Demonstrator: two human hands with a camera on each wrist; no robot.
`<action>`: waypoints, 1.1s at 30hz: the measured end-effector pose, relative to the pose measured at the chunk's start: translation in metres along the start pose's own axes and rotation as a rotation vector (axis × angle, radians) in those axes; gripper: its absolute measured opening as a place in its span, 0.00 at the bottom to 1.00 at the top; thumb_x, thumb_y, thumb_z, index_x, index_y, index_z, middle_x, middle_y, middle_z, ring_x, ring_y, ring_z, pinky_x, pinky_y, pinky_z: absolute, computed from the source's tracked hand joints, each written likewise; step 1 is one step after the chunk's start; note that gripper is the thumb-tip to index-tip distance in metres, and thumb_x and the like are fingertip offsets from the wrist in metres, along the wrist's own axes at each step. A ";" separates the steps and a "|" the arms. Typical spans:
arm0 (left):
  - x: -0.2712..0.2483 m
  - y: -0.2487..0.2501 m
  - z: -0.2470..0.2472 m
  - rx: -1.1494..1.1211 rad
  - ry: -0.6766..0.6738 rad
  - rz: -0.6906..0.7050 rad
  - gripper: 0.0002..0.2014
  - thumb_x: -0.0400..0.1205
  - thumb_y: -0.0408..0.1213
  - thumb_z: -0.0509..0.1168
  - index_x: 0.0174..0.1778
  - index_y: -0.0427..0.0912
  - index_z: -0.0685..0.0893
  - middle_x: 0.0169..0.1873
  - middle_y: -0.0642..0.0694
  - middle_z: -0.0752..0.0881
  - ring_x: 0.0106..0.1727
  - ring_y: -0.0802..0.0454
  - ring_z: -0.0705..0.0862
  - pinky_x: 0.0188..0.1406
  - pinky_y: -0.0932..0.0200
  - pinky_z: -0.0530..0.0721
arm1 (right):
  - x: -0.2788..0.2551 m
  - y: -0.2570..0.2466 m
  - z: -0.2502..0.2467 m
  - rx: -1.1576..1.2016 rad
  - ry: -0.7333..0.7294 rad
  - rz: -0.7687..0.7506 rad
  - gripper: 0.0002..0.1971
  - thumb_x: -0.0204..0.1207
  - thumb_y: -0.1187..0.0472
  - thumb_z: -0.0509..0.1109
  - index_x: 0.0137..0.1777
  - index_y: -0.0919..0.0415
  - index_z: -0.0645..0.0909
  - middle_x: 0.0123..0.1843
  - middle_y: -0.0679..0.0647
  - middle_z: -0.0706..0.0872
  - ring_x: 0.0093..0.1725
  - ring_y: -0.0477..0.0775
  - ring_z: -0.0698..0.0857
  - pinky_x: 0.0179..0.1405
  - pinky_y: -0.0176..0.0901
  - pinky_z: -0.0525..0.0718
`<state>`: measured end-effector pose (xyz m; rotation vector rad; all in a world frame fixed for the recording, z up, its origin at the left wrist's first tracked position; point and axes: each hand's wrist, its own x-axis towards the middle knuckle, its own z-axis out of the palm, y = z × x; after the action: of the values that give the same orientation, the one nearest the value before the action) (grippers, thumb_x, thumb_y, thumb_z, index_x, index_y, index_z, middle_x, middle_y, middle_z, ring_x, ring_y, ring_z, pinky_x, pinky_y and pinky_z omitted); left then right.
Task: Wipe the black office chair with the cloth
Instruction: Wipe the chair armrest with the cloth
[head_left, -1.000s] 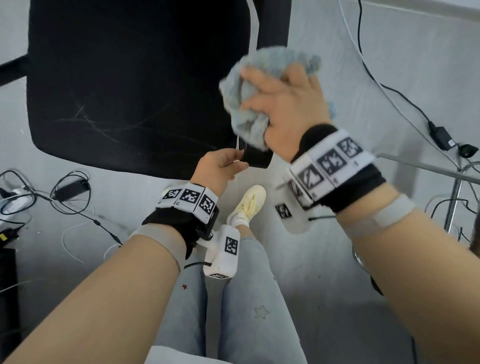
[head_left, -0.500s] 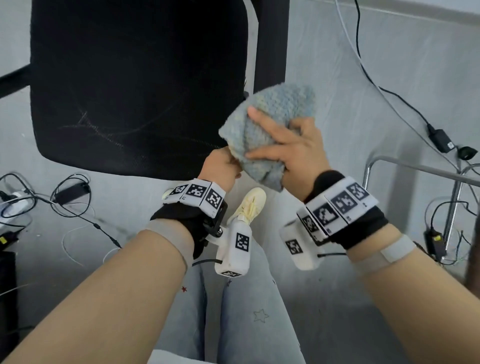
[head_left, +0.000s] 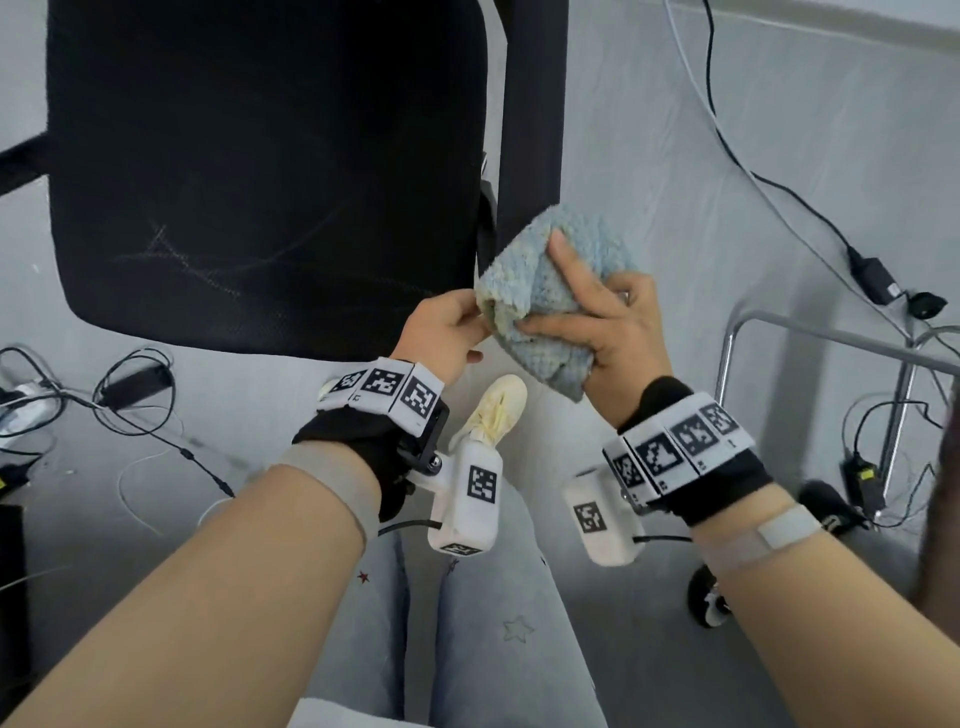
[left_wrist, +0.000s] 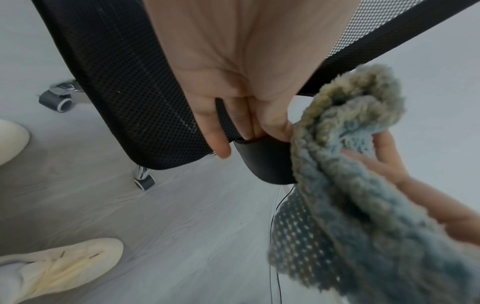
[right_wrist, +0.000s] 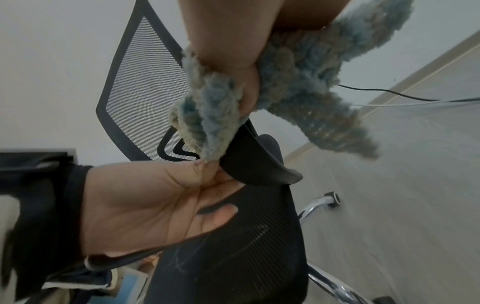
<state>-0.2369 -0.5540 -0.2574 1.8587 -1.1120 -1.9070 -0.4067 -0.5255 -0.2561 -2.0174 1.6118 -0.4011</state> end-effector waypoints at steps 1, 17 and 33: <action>0.001 0.000 0.000 -0.007 0.002 0.001 0.13 0.81 0.30 0.58 0.60 0.37 0.80 0.47 0.47 0.82 0.50 0.55 0.79 0.47 0.62 0.83 | 0.002 -0.001 -0.003 -0.008 0.012 -0.007 0.15 0.70 0.61 0.73 0.51 0.40 0.83 0.73 0.41 0.65 0.52 0.50 0.64 0.59 0.26 0.58; -0.001 0.006 -0.004 0.016 -0.009 -0.061 0.11 0.79 0.26 0.59 0.54 0.31 0.81 0.55 0.29 0.85 0.58 0.32 0.83 0.60 0.35 0.82 | 0.006 -0.030 0.002 0.130 -0.014 0.115 0.14 0.71 0.54 0.66 0.56 0.43 0.82 0.70 0.36 0.67 0.50 0.41 0.57 0.54 0.31 0.62; -0.032 0.035 -0.151 -0.217 0.014 0.072 0.09 0.82 0.35 0.57 0.55 0.48 0.80 0.47 0.54 0.85 0.49 0.61 0.84 0.53 0.61 0.81 | 0.108 -0.173 -0.015 0.814 0.003 0.647 0.12 0.76 0.75 0.61 0.59 0.77 0.75 0.40 0.51 0.80 0.36 0.37 0.78 0.35 0.21 0.79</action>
<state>-0.1025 -0.6078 -0.1938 1.6891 -0.9137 -1.8885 -0.2479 -0.6059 -0.1550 -0.8500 1.6251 -0.6612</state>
